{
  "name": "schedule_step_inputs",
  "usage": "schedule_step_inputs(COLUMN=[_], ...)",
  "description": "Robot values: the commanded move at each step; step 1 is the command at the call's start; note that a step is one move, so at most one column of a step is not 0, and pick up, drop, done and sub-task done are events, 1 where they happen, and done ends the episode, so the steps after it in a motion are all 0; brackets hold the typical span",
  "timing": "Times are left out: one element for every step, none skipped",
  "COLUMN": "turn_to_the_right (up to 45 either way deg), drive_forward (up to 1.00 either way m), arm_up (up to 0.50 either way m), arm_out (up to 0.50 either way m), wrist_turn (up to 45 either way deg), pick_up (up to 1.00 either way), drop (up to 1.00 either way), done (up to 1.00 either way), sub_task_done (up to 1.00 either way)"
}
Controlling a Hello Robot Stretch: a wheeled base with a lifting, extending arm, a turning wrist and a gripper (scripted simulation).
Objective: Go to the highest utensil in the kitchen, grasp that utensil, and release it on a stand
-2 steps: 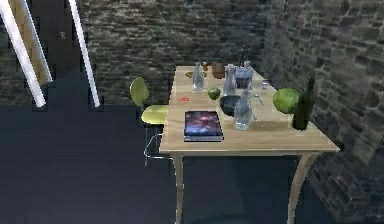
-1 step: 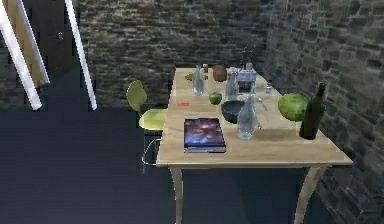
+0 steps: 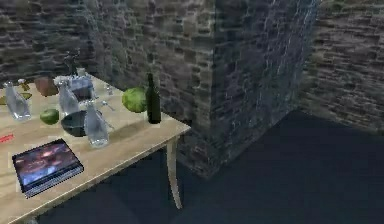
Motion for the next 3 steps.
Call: schedule_step_inputs(turn_to_the_right=[45.0, 45.0, -9.0], drive_forward=[0.0, 0.0, 0.0], arm_up=[0.0, 0.0, 0.0], arm_out=[0.0, 0.0, 0.0], wrist_turn=[0.0, 0.0, 0.0], pick_up=[0.0, 0.0, 0.0], drop=[0.0, 0.0, 0.0], done=[0.0, 0.0, 0.0], sub_task_done=[0.0, 0.0, 0.0])
